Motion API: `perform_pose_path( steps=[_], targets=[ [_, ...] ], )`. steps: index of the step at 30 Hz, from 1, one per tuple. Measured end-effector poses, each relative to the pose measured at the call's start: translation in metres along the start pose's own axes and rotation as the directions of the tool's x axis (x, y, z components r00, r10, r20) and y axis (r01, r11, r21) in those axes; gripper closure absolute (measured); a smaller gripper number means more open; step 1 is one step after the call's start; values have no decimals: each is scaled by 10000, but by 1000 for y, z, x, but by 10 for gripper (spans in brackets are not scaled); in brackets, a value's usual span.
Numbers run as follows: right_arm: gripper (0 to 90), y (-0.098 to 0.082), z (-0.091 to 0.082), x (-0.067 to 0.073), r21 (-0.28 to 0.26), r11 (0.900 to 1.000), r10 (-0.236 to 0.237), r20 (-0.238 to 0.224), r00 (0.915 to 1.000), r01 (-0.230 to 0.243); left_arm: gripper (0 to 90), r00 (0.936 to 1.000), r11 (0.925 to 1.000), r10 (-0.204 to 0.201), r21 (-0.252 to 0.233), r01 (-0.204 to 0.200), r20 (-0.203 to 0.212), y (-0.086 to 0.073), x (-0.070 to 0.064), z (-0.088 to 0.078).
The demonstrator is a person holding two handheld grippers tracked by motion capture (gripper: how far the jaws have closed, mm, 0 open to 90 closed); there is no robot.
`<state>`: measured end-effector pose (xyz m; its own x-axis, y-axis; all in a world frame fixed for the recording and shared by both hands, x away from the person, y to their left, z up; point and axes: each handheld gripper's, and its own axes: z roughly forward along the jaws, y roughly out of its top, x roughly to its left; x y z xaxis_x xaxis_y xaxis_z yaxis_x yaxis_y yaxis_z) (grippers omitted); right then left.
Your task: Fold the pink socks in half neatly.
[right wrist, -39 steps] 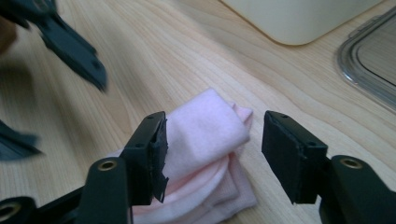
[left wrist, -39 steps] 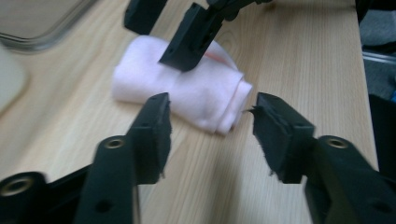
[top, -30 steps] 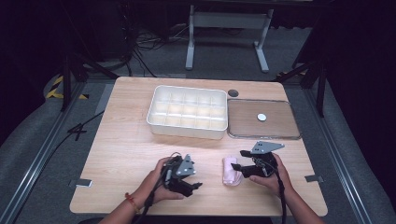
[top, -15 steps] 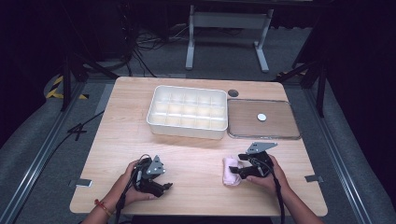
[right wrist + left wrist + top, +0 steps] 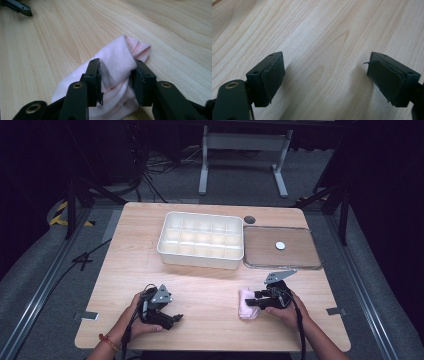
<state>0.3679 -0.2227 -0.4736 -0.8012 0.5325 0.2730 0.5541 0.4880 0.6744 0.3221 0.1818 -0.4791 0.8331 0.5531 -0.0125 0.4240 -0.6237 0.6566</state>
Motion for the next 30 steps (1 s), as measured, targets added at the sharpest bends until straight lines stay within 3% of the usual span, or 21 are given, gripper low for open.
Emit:
perform_pose_path(
  steps=[5, 16, 30],
  targets=[
    [681, 1, 0, 3, 13, 9994, -354, 25, 9994, 354, 129, 10000, 9991, -31, -419, 30, -26, -4, 1, 2],
    [719, 2, -5, 10, -257, 9939, -1066, 318, 9938, 1074, 122, 10000, 9995, -17, -310, 16, -40, -3, 1, 1],
    [720, 3, -19, 12, -787, 9851, -1453, 972, 9846, 1531, 51, 9999, 9998, -84, -169, 82, -99, -1, 4, 5]
  ],
)
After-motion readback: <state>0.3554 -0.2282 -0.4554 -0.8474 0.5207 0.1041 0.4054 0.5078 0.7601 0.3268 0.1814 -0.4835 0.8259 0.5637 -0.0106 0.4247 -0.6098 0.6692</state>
